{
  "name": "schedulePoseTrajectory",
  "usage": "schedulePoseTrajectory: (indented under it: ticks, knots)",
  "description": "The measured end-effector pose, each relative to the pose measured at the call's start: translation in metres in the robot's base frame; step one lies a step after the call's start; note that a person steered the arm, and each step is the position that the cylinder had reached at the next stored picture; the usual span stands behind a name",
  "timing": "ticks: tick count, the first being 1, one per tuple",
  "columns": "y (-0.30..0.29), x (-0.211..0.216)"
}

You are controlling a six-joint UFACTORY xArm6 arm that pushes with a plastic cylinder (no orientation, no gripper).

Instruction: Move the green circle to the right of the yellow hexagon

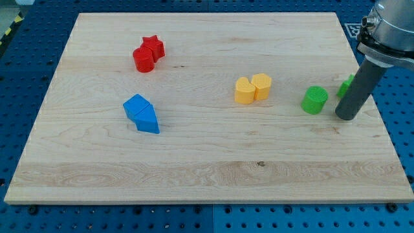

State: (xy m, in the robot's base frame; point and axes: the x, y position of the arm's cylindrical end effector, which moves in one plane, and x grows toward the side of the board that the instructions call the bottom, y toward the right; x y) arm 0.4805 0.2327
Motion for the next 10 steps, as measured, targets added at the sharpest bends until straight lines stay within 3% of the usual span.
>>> schedulePoseTrajectory:
  ticks: [7,10]
  knots:
    - [-0.023,0.004]
    - [-0.040,-0.016]
